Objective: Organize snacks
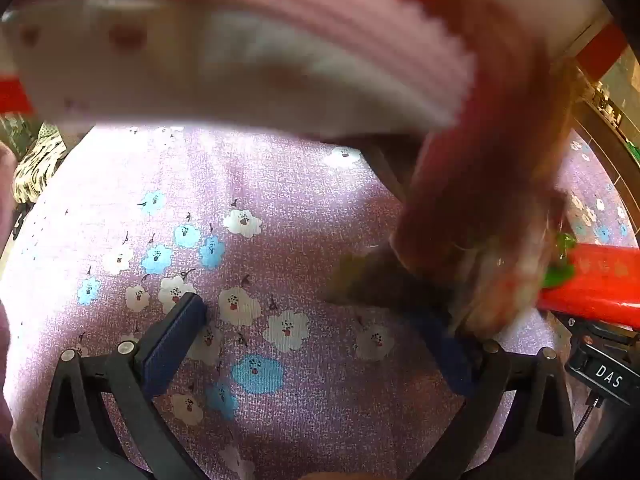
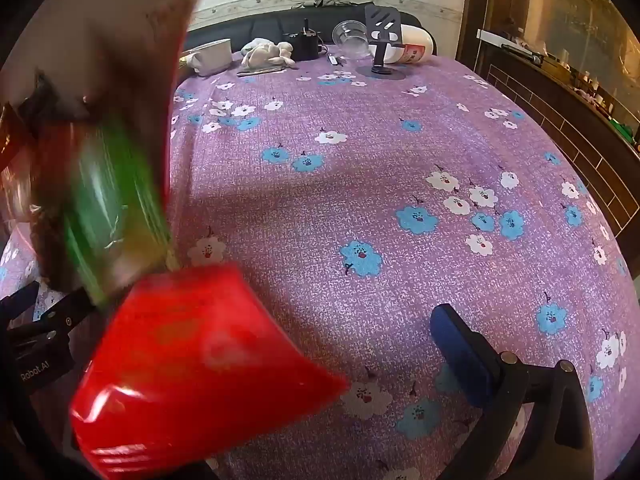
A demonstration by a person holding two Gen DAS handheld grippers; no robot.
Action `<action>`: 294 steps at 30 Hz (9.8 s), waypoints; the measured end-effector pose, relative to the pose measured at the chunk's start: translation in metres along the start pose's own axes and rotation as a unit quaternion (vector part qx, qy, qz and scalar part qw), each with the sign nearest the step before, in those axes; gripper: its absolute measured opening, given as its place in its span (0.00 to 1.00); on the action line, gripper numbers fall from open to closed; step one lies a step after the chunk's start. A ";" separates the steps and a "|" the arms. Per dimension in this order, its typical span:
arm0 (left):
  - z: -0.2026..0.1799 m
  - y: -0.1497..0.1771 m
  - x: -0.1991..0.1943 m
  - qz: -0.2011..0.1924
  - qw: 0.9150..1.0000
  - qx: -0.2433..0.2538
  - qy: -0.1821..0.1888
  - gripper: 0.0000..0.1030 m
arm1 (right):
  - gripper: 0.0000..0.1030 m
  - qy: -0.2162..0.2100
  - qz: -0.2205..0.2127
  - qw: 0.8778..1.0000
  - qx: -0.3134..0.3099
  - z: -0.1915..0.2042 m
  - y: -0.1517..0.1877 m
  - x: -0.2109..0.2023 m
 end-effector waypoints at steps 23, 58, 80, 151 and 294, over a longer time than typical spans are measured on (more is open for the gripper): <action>0.004 0.002 -0.001 0.000 1.000 0.001 -0.001 1.00 | 1.00 -0.003 0.000 1.000 0.000 0.002 -0.002 -0.001; -0.002 0.007 -0.008 0.033 0.999 0.024 0.020 1.00 | 1.00 -0.006 0.011 1.000 -0.005 0.006 0.000 -0.001; 0.082 0.049 -0.140 -0.116 0.972 0.143 -0.149 1.00 | 0.81 -0.178 0.055 0.982 -0.025 0.094 0.019 -0.044; 0.062 0.032 -0.136 -0.133 0.979 0.077 0.137 0.12 | 0.26 -0.423 0.020 0.897 0.125 0.046 -0.002 -0.043; 0.105 0.071 -0.112 -0.044 0.997 0.028 0.048 0.64 | 0.46 -0.158 0.002 0.974 -0.160 0.056 0.030 -0.032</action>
Point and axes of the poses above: each gripper's, at about its wrist camera, not at the fingertips, and x roughly the way its jaws point, z to its left, y to its underside, the point moved 5 cm from there along x, roughly the way its jaws point, and after that the axes turned 4 degrees about x, right-handed, at the moved point
